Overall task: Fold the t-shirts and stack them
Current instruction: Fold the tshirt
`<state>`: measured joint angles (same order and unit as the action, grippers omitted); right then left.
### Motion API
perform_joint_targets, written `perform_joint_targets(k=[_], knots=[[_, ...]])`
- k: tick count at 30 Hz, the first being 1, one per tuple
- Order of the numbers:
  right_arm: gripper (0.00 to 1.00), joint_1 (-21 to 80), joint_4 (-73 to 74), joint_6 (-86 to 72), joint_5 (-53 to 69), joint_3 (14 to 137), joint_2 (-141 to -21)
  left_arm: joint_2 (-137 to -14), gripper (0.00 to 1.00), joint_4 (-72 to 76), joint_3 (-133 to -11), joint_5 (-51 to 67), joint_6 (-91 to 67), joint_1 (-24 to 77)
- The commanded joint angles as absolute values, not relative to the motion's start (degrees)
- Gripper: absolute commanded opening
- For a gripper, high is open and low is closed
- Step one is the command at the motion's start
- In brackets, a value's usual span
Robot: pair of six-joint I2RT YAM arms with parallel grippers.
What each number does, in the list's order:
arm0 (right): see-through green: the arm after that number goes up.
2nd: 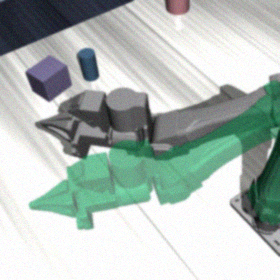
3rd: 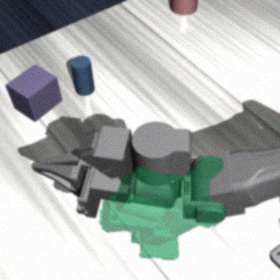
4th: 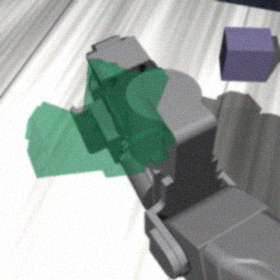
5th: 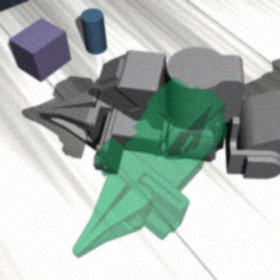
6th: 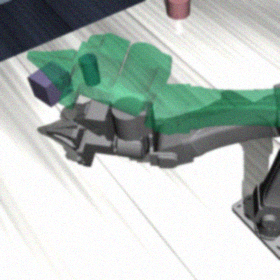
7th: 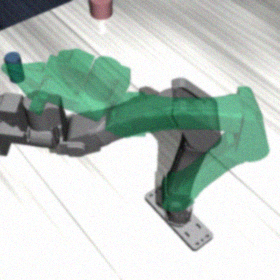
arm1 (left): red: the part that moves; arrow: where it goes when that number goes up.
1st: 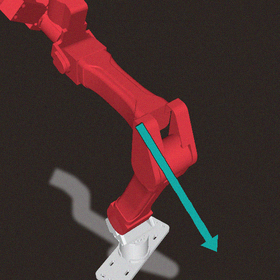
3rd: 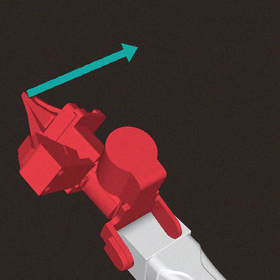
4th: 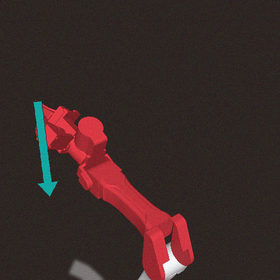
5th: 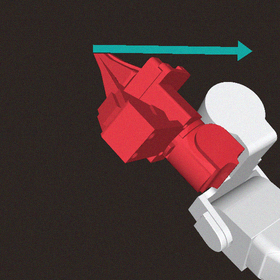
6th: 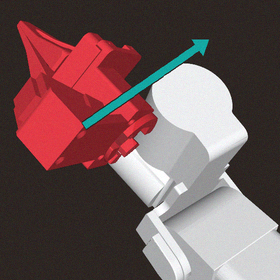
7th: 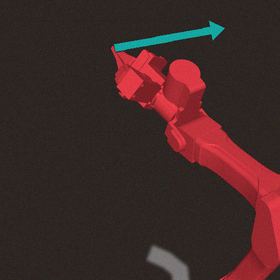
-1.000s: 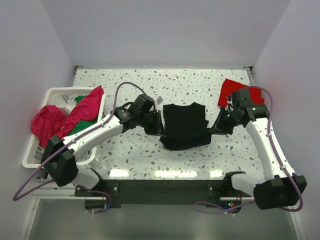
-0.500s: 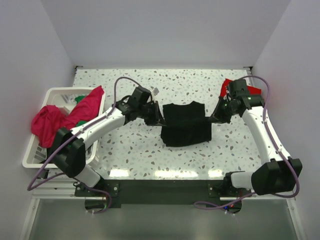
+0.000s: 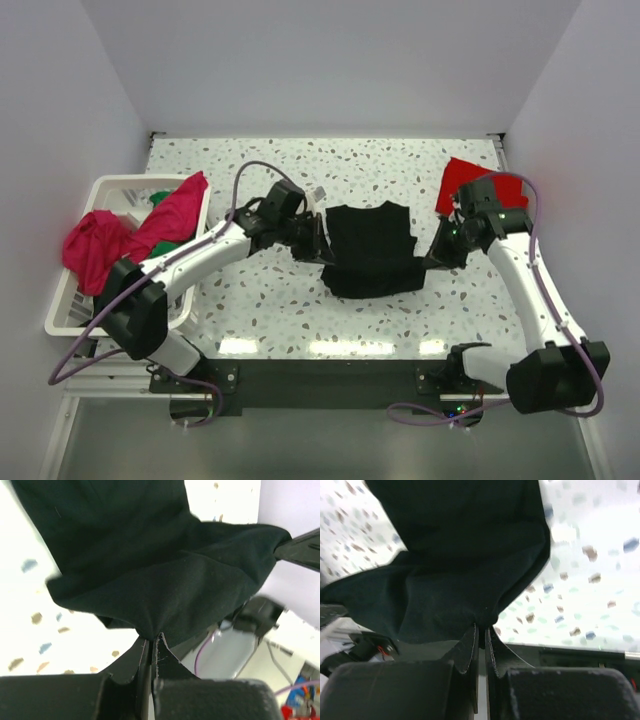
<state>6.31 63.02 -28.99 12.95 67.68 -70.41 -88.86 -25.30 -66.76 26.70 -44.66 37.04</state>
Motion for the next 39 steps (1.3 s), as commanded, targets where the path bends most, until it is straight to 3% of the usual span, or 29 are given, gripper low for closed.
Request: perform_joint_targets(k=[1, 5, 6, 8, 10, 13, 18, 28, 39], knots=[[0.0, 6.24, 70.47, -27.25, 13.88, 62.59, -63.75, -84.29, 0.0, -28.02, -63.03, 30.41, -42.63, 40.51], [0.0, 6.15, 76.45, -26.02, 12.23, 57.05, -57.76, -79.99, 0.0, -29.79, -58.19, 32.69, -44.11, 45.34], [0.0, 6.24, 78.03, -24.88, 11.87, 56.95, -56.87, -79.37, 0.19, -29.71, -57.4, 33.65, -44.56, 47.87], [0.18, 6.15, 81.99, -24.0, 12.13, 56.95, -55.29, -77.79, 0.5, -30.06, -55.99, 35.77, -46.05, 50.52], [0.42, 6.15, 84.62, -23.03, 12.22, 57.56, -54.85, -76.91, 0.6, -31.1, -55.98, 36.38, -46.49, 52.9], [0.54, 6.15, 84.73, -22.94, 11.95, 59.23, -55.46, -76.11, 0.71, -32.43, -58.17, 34.12, -46.06, 52.47], [0.55, 6.15, 77.62, -24.26, 13.97, 61.79, -60.54, -81.9, 0.73, -31.91, -62.92, 29.19, -43.86, 48.17], [0.49, 6.42, 49.77, -24.0, 22.06, 56.95, -76.8, -103.94, 0.73, -11.97, -72.94, 20.75, -42.54, 39.73], [0.45, 10.1, 39.91, -23.9, 20.39, 62.66, -99.11, -122.77, 0.76, -22.85, -88.58, 11.78, -33.58, 34.19]])
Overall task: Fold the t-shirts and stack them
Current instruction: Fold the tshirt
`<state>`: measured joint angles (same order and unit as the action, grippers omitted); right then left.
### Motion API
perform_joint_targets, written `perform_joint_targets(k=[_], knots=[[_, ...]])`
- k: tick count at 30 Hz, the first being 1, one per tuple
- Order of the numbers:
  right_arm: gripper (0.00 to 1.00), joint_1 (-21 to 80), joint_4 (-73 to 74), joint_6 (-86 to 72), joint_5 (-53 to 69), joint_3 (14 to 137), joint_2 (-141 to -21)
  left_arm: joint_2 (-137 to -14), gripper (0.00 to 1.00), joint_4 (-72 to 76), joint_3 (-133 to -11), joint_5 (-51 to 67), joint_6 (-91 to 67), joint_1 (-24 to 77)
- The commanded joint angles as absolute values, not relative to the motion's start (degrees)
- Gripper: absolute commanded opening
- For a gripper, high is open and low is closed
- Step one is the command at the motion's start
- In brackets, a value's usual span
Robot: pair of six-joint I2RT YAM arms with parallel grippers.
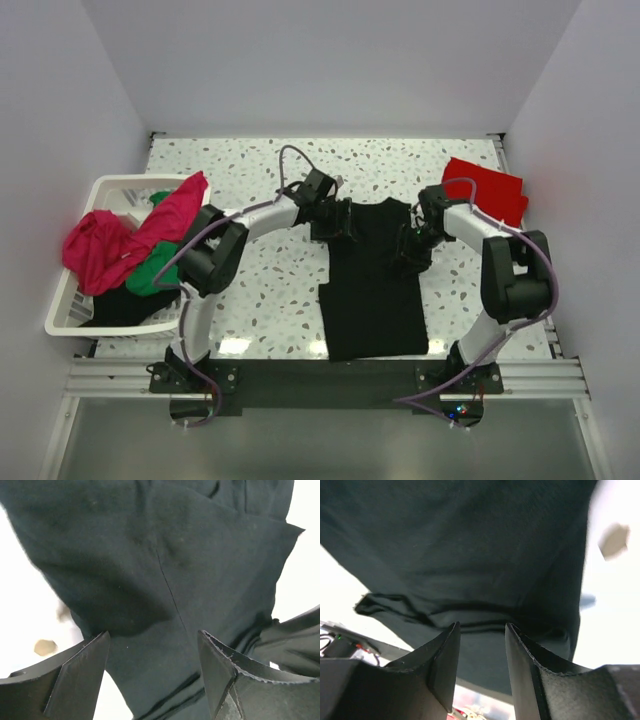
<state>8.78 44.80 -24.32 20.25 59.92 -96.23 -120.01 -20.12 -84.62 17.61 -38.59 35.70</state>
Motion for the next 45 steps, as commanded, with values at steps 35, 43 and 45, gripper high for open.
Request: perform_joint_targets(k=[35, 43, 45], knots=[[0.49, 10.72, 44.3, -21.8, 11.61, 62.67, -96.59, -98.97, 0.83, -24.35, -69.37, 15.91, -28.04, 31.11], [0.44, 10.63, 42.54, -20.39, 8.7, 62.05, -98.52, -95.8, 0.85, -24.08, -63.11, 16.08, -25.41, 31.11], [0.43, 10.72, 42.19, -20.65, 8.96, 62.23, -98.44, -95.36, 0.85, -24.0, -62.23, 16.08, -24.61, 31.03]])
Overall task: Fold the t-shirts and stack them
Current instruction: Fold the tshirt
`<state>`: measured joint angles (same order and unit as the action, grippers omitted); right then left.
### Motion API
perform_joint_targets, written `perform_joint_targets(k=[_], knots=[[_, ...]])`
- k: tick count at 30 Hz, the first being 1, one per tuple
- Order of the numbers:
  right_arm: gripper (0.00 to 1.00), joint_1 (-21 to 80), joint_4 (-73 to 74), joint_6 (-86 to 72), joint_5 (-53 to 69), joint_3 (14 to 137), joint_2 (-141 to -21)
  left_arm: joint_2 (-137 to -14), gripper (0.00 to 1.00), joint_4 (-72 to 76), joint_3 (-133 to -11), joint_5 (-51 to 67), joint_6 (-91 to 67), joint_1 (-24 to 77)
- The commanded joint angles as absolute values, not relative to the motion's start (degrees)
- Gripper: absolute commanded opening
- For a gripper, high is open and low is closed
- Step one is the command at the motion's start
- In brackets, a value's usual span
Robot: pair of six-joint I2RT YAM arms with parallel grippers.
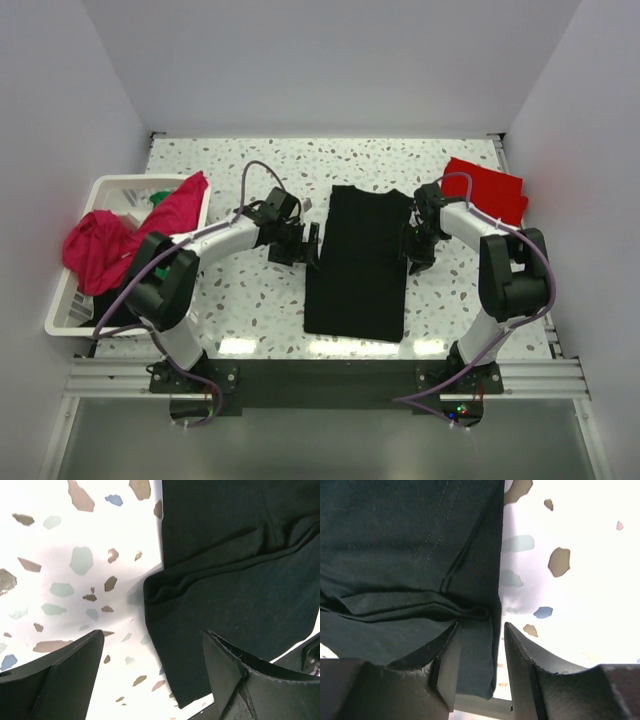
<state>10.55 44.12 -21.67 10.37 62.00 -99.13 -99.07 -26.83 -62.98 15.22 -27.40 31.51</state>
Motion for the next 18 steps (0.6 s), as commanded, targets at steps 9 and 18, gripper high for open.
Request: perform_joint_targets(k=[9, 18], knots=[[0.34, 10.55, 41.92, -20.83, 9.58, 62.49, -98.35, -97.12, 0.76, -22.94, -60.38, 15.56, -24.96, 31.03], [0.22, 10.72, 41.75, -20.48, 9.75, 62.23, -98.61, -98.35, 0.59, -19.61, -58.89, 15.29, -27.33, 31.11]])
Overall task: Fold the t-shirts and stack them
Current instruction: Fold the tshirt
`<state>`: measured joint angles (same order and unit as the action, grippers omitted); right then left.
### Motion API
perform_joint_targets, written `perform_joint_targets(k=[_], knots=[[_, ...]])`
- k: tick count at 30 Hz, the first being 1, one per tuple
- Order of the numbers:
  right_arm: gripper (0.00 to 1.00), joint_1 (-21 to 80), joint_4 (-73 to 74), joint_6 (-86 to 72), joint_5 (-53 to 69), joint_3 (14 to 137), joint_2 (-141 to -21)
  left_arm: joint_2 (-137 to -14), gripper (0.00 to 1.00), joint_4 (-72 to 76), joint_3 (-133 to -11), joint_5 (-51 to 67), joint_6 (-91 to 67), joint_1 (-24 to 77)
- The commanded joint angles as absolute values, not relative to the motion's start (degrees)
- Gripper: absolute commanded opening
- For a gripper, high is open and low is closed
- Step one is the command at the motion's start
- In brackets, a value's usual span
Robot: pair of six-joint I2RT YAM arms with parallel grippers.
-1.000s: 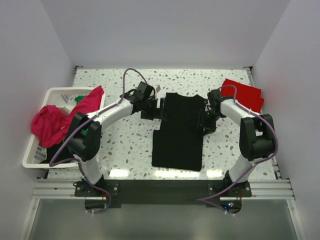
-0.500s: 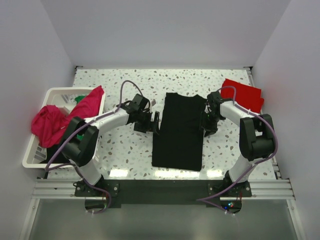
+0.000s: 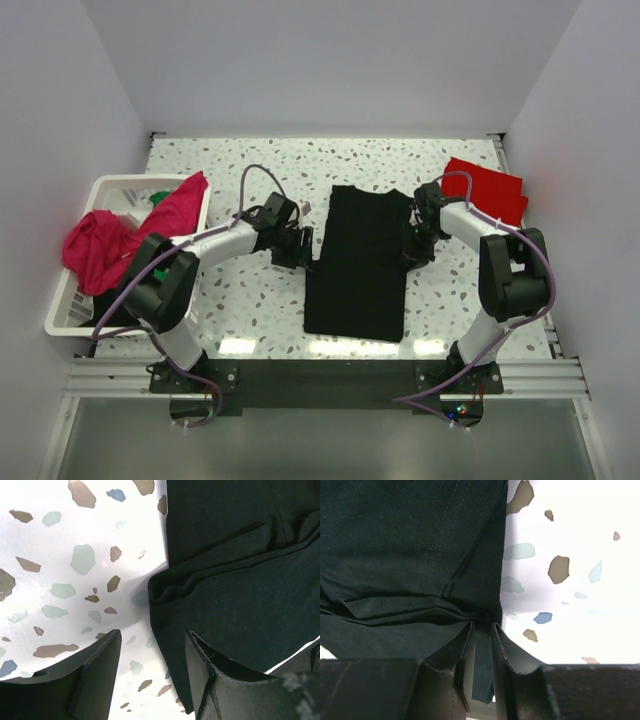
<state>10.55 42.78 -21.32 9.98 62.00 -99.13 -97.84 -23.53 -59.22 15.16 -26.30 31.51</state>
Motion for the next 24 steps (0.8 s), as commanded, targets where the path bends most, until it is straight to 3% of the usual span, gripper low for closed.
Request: perform_joint_targets(k=[1, 13, 17, 20, 24], knots=[[0.21, 10.64, 41.66, -20.3, 9.84, 62.23, -99.05, -98.52, 0.58, -19.16, -58.63, 15.21, -27.59, 31.11], [0.14, 10.63, 41.4, -19.78, 10.46, 62.67, -100.28, -102.39, 0.48, -14.59, -58.89, 16.08, -28.21, 31.11], [0.09, 10.64, 41.66, -19.34, 10.9, 62.84, -100.46, -103.18, 0.39, -12.23, -58.62, 17.48, -28.65, 31.11], [0.03, 10.63, 41.92, -19.25, 10.99, 63.02, -100.55, -103.71, 0.29, -9.6, -58.01, 19.85, -29.35, 31.11], [0.0, 10.72, 42.36, -19.25, 11.6, 62.84, -99.76, -104.33, 0.0, -4.58, -56.08, 24.07, -32.25, 31.11]])
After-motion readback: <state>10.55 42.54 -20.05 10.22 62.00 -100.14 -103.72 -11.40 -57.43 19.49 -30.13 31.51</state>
